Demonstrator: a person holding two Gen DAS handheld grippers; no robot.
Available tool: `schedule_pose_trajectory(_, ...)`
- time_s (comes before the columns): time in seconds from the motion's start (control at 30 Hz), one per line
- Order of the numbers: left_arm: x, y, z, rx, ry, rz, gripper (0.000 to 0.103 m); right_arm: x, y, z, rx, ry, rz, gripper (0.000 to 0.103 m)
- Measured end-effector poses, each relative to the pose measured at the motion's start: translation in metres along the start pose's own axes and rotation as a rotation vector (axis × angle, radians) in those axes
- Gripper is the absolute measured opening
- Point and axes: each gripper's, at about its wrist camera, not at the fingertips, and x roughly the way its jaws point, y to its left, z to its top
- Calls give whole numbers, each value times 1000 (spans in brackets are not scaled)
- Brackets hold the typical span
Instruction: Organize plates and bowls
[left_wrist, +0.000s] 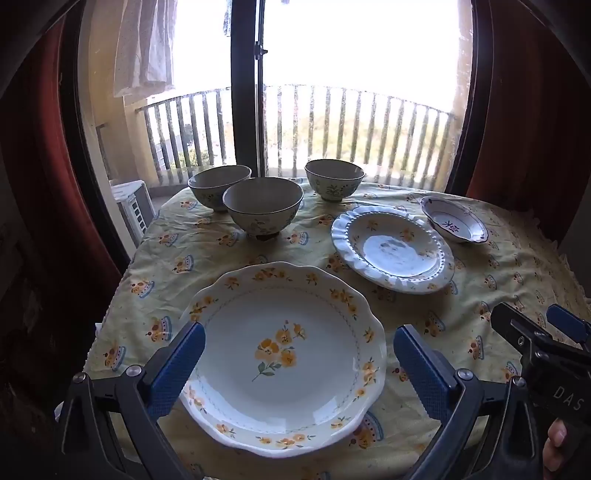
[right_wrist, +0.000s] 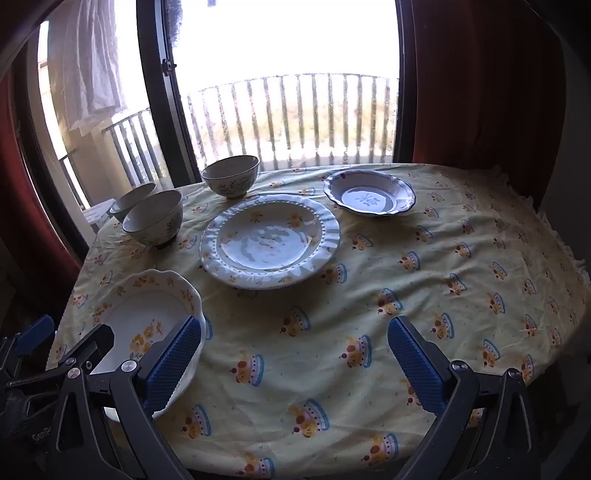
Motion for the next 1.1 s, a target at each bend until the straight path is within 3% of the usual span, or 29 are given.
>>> schedule_pose_trajectory(0.2,-4,-2,-2,-16,-18,-6,100,-3,5,1,-59,-18,-25,102)
schedule_pose_trajectory(1.1,-15,-11,2,-25,-64,47,100,-12,-1,4,-79,-44,-26,102)
